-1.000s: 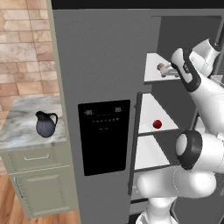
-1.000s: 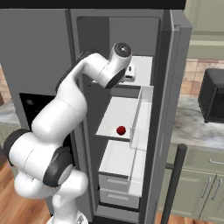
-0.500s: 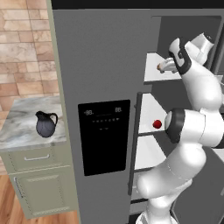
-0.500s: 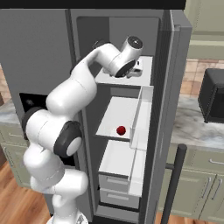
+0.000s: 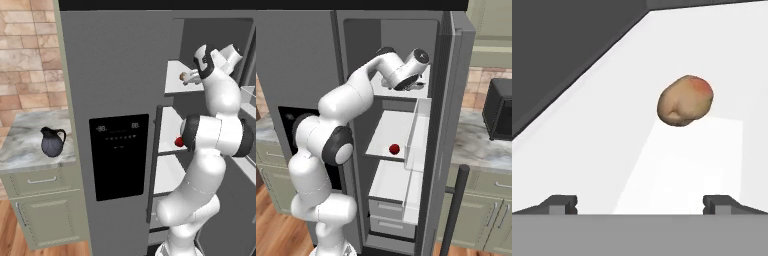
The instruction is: Move the apple and apricot from the top shelf to the second highest shelf to make space. Then, place the pitcher from the counter on the cleared top shelf.
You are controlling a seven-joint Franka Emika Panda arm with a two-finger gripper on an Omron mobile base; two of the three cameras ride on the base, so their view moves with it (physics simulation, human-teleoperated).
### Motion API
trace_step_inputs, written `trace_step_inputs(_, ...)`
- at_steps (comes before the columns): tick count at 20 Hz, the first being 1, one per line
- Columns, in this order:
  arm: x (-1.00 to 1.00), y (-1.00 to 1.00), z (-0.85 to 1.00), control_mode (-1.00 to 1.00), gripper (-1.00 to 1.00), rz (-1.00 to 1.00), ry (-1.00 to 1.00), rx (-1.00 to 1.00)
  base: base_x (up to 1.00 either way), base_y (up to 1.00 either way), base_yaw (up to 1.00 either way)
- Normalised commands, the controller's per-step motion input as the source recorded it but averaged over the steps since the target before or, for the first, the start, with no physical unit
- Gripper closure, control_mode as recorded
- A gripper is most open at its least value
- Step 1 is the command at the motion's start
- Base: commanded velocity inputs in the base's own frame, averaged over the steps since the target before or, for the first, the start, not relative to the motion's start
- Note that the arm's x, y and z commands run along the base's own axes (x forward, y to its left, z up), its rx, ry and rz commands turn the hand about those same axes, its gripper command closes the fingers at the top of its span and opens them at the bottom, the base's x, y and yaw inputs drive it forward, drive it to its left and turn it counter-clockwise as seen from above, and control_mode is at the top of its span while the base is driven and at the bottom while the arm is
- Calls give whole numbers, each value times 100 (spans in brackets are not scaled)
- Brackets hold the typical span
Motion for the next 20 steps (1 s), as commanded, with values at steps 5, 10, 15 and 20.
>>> trace_step_inputs(5, 32, 0, -35, -100, -100, 0, -11, 0, 0, 0, 0)
trace_step_inputs(10, 39, 0, -17, -100, -100, 0, -5, 0, 0, 0, 0)
trace_step_inputs(15, 41, 7, -6, -100, -100, 0, 0, 0, 0, 0, 0)
trace_step_inputs(20, 42, 4, -3, -100, -100, 0, 0, 0, 0, 0, 0)
